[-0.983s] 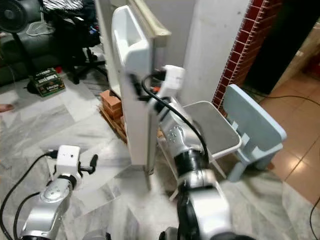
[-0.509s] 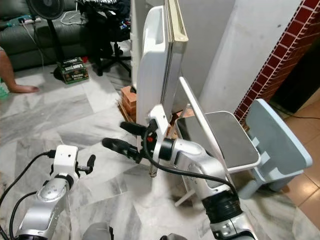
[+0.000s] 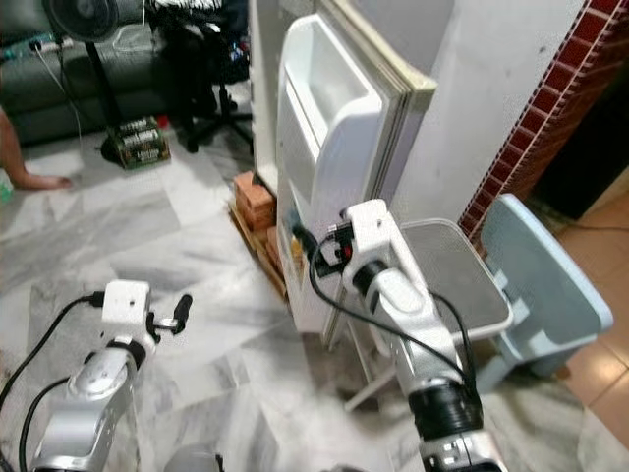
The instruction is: Restocking fridge
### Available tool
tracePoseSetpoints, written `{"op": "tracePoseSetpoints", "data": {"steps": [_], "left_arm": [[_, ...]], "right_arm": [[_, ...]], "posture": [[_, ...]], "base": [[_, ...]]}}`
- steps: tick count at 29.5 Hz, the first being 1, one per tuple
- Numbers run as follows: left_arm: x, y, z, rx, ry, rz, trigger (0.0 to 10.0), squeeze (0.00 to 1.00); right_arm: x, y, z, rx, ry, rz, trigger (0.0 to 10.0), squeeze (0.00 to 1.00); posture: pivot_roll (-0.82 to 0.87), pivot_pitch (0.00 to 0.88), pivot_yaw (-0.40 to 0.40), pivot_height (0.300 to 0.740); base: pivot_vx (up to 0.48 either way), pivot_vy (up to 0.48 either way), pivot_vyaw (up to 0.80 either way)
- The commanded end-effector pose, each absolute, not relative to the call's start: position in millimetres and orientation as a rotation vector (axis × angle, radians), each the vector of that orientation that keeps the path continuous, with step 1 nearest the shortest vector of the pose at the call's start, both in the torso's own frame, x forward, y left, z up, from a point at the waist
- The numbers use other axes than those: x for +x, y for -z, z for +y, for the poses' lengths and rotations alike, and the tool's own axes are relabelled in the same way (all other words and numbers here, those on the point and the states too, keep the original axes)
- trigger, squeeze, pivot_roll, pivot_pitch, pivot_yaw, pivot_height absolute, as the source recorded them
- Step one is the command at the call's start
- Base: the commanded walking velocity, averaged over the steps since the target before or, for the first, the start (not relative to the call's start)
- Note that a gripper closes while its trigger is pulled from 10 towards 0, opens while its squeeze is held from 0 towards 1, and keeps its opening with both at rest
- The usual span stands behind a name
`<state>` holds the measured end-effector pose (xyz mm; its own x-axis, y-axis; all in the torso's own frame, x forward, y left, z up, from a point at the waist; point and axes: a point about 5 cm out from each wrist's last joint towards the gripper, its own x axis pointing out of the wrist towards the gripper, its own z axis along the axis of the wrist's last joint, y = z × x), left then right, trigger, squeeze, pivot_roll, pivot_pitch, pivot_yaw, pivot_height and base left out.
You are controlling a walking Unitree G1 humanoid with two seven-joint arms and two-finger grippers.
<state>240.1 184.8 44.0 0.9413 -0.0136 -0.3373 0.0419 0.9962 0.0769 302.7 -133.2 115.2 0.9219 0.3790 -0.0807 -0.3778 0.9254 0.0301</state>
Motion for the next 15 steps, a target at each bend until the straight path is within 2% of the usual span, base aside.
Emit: {"op": "tracePoseSetpoints", "data": {"steps": [1, 6, 14, 15], "left_arm": [[241, -48, 184, 0.07, 0.028, 0.32, 10.0, 0.0], [240, -48, 186, 0.066, 0.022, 0.319, 10.0, 0.0], [239, -46, 184, 0.066, 0.035, 0.328, 10.0, 0.0], [239, -46, 184, 0.069, 0.033, 0.329, 10.0, 0.0]], "right_arm": [[302, -115, -144, -0.011, -0.312, 0.075, 10.0, 0.0], [294, -112, -171, -0.094, -0.121, 0.063, 10.0, 0.0], [290, -110, -181, -0.082, -0.057, 0.041, 10.0, 0.02], [291, -111, -179, -0.07, -0.068, 0.035, 10.0, 1.0]], "posture": [[0.1, 0.0, -0.028, 0.74], [0.1, 0.0, -0.031, 0.74], [0.09, 0.0, -0.027, 0.74], [0.09, 0.0, -0.027, 0.74]], "base": [[0.48, 0.0, 0.0], [0.48, 0.0, 0.0], [0.44, 0.0, 0.0], [0.0, 0.0, 0.0]]}}
